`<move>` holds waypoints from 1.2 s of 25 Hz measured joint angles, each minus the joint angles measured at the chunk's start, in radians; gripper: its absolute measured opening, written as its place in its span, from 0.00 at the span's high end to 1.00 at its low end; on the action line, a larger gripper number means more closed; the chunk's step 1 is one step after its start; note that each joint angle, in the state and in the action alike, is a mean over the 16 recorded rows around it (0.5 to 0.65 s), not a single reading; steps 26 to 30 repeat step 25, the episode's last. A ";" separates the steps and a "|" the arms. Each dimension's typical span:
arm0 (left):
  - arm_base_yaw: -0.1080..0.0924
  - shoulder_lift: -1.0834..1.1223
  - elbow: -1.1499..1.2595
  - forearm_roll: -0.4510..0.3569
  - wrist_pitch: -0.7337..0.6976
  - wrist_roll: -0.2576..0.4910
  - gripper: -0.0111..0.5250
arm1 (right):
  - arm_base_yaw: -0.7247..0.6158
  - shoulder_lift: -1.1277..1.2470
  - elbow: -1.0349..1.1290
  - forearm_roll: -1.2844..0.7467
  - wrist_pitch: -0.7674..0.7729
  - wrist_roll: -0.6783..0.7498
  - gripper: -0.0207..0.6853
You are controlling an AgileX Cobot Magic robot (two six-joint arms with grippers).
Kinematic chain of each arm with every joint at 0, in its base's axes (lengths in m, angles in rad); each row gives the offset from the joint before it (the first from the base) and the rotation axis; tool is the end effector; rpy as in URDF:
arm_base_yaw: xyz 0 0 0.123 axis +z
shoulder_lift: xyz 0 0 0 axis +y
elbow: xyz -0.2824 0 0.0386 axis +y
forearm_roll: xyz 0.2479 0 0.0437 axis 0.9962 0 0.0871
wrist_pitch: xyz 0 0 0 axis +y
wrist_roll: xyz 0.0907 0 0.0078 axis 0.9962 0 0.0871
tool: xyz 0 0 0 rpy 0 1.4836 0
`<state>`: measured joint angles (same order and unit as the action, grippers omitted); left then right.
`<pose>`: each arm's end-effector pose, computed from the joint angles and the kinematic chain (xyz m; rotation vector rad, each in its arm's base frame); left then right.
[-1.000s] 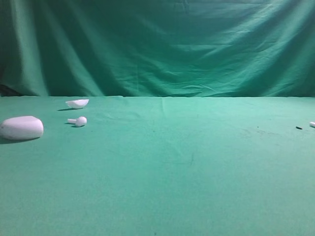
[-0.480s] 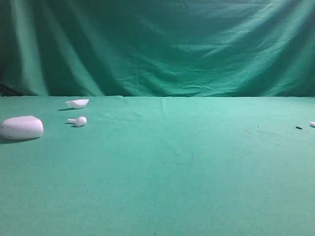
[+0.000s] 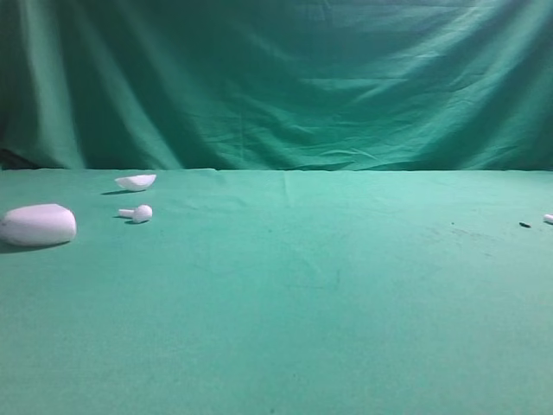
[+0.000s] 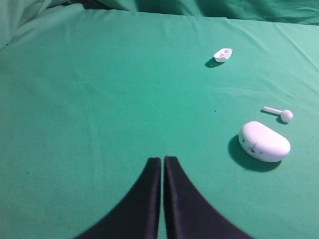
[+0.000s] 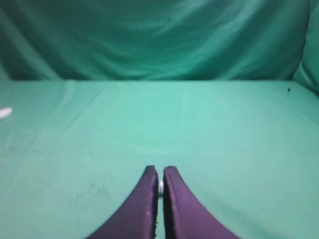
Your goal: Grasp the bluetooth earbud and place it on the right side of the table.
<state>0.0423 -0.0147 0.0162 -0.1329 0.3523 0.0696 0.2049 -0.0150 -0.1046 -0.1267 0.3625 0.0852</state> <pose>0.0529 -0.0019 0.1769 -0.0573 1.8337 -0.0510 0.0477 0.0057 0.2163 -0.1720 1.7159 0.0882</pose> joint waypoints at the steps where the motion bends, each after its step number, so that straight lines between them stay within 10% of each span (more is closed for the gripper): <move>1: 0.000 0.000 0.000 0.000 0.000 0.000 0.98 | 0.000 0.000 0.026 -0.003 -0.013 0.000 0.97; 30: 0.000 0.000 0.000 0.000 0.000 0.000 0.98 | -0.028 0.000 0.133 -0.006 0.016 0.045 0.97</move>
